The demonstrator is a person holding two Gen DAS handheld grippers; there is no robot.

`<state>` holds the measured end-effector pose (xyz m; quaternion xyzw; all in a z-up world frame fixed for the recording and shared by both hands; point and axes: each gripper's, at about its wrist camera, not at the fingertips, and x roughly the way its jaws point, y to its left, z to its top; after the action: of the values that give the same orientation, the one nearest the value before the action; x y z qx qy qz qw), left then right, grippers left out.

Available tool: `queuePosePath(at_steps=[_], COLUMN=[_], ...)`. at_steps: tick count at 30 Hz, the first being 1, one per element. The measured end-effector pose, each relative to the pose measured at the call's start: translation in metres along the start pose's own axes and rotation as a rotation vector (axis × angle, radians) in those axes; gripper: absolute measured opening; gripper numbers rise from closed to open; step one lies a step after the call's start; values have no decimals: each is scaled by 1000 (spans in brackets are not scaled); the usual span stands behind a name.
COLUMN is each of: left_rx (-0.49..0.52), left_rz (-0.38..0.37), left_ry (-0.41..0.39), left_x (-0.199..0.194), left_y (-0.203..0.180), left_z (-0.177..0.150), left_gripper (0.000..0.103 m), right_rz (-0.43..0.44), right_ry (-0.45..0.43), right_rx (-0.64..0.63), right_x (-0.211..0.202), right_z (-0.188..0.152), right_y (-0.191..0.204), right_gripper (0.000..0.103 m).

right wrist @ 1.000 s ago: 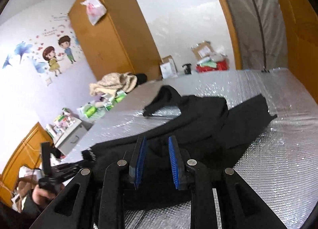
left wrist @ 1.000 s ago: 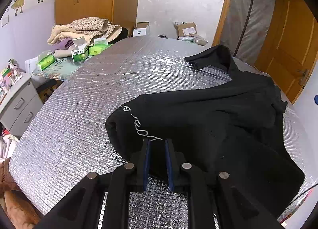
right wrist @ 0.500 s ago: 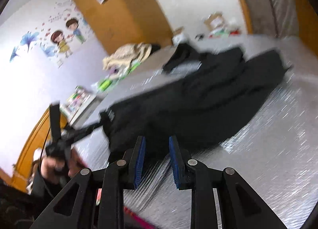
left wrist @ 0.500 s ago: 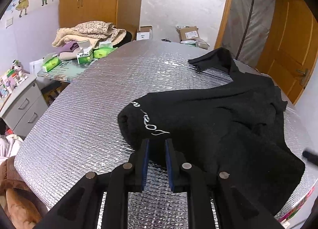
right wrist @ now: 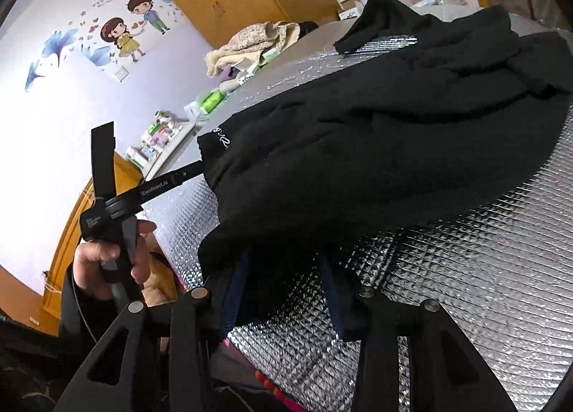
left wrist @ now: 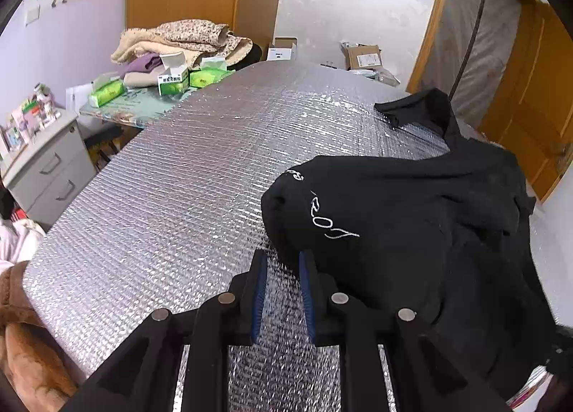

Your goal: Fold clothes

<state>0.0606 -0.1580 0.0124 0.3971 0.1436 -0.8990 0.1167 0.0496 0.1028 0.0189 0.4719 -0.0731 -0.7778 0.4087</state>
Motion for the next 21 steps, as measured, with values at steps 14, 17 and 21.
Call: queuePosePath(at_steps=[14, 17, 21], left_rx=[-65, -43, -8], left_rz=[-62, -83, -122], left_ry=[15, 15, 6], left_x=[10, 6, -1], left_y=[7, -3, -18], left_z=[22, 20, 15], left_gripper=[19, 19, 19], right_rz=[21, 37, 34], right_ry=[28, 41, 51], right_rx=[13, 26, 23], right_x=[6, 14, 19], right_z=[-5, -4, -1], right_y=[3, 4, 3], right_gripper=[42, 42, 42])
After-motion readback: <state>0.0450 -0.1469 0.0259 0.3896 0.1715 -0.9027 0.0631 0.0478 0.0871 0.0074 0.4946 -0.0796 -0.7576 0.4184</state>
